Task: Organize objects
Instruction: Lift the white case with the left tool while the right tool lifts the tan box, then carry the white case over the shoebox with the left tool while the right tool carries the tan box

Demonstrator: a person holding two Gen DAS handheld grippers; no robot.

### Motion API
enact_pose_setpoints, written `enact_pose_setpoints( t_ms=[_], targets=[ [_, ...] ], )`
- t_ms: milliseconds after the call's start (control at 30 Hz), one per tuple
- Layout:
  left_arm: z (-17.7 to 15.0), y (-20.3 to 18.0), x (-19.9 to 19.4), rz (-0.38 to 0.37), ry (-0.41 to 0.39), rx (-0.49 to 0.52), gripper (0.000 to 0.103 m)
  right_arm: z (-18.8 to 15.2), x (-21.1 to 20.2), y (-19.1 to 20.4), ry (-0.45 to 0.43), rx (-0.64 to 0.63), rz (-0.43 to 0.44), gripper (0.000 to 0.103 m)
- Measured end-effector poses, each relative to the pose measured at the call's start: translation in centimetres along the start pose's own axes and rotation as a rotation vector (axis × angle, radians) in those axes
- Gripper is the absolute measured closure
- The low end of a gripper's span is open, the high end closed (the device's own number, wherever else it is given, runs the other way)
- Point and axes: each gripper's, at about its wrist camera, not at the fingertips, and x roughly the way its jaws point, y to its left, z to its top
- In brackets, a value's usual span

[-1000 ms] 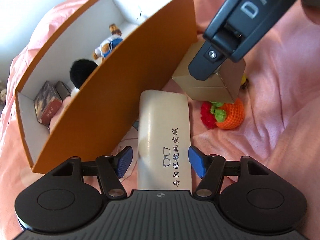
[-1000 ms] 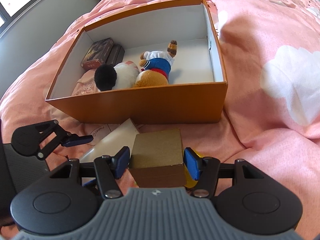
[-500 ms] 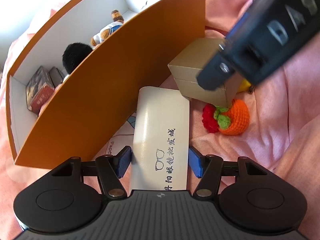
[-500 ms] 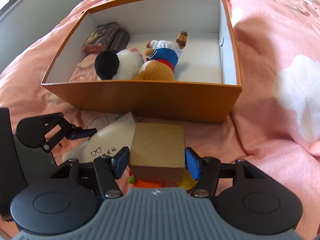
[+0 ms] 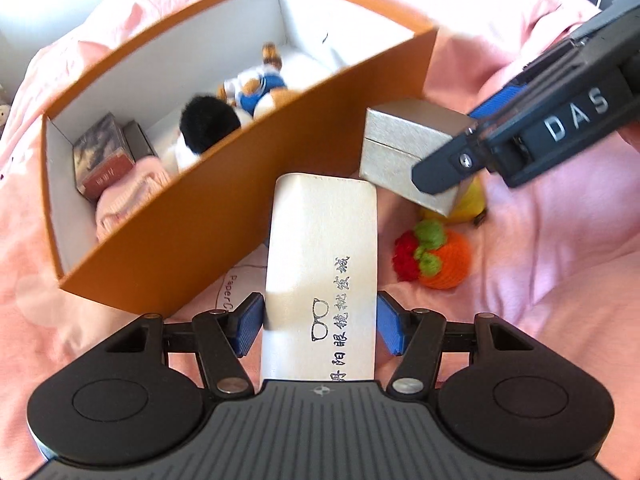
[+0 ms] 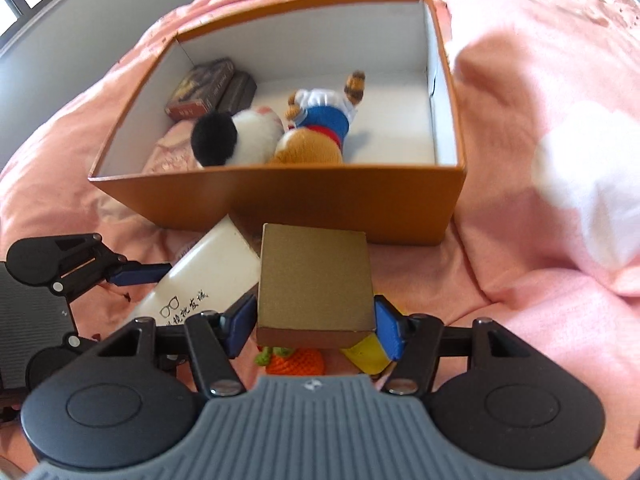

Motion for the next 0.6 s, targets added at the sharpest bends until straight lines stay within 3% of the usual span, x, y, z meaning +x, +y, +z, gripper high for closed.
enact_pose_setpoints(
  t_ms=[233, 267, 300, 600],
  targets=[
    [1.9, 2.7, -4.8, -0.136, -0.076, -0.144, 0.034, 1.2, -4.7, -0.4, -0.117, -0.015, -0.008, 0.041],
    [2.8, 1.3, -5.0, -0.153, -0.094, -0.165, 0.034, 1.5, -5.4, -0.5, -0.135, -0.015, -0.008, 0.041],
    [3.2, -0.2, -5.8, -0.164, -0.111, -0.185, 0.034, 1.7, -6.0, -0.7, -0.152, -0.014, -0.008, 0.041],
    [10.7, 3.0, -6.7, -0.199, -0.193, -0.381, 0.034, 5.7, -10.1, -2.6, -0.293, -0.009, -0.034, 0.041]
  ],
)
